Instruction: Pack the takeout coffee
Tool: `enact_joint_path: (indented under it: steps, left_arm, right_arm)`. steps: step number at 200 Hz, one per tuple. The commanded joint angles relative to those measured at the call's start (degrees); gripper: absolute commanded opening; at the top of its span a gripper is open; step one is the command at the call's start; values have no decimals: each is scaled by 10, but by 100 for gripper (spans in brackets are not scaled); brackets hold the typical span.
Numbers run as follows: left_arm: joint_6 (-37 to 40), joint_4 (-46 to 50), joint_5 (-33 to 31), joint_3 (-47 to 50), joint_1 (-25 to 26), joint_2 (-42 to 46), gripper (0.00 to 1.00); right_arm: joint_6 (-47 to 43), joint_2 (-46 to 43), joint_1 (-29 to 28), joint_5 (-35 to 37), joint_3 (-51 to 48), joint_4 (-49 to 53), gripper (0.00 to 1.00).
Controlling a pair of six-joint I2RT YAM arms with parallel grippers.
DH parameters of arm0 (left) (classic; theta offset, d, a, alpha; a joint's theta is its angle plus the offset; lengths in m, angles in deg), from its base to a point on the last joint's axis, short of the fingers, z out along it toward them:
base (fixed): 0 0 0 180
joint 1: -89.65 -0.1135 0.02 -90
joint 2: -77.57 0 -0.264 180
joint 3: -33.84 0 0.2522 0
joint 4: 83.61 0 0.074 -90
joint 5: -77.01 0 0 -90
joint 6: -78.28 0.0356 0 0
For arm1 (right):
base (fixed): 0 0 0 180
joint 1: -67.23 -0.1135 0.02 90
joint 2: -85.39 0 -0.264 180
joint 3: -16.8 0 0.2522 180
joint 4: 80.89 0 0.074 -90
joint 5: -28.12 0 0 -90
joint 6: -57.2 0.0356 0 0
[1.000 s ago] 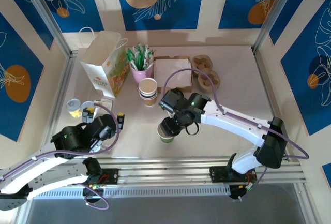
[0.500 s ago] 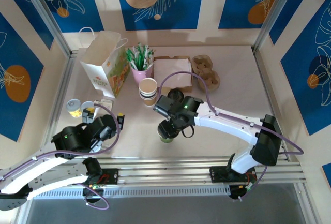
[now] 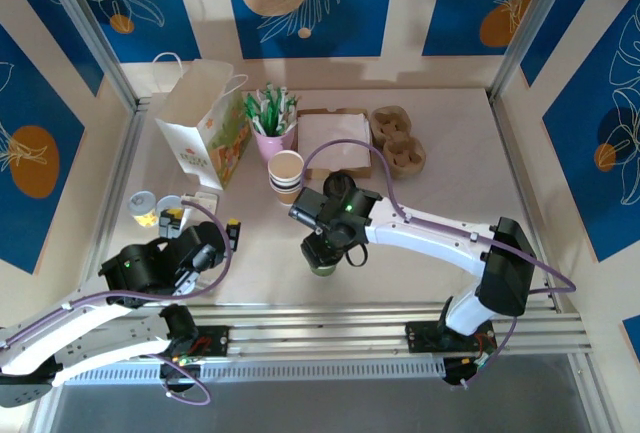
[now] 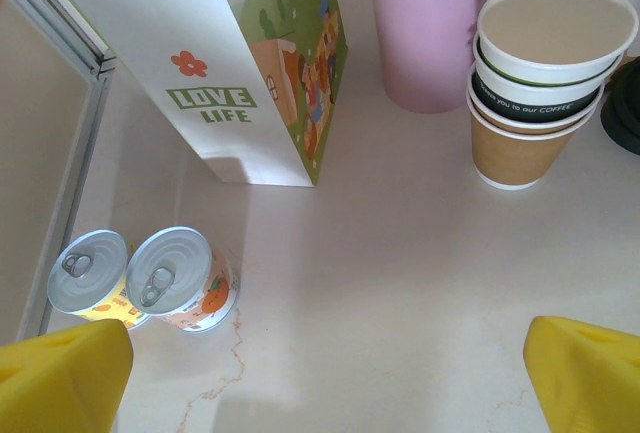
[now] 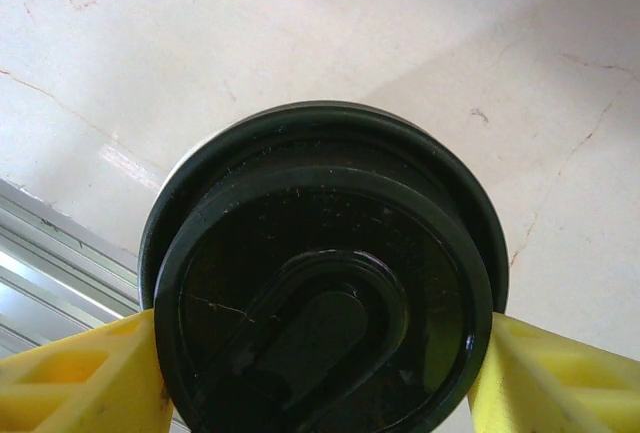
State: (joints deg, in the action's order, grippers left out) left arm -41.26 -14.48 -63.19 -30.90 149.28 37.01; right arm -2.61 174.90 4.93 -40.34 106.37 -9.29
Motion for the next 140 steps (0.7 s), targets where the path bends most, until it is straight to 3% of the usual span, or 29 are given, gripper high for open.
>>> enact_joint_path:
  steps: [1, 140]
  left_arm:
    - [7, 7, -13, 6, -5, 6, 100]
    - [8, 6, -11, 7, -5, 5, 100]
  right_arm:
    - [10, 9, -5, 6, 18, -1, 69]
    - [19, 21, -15, 3, 16, -1, 73]
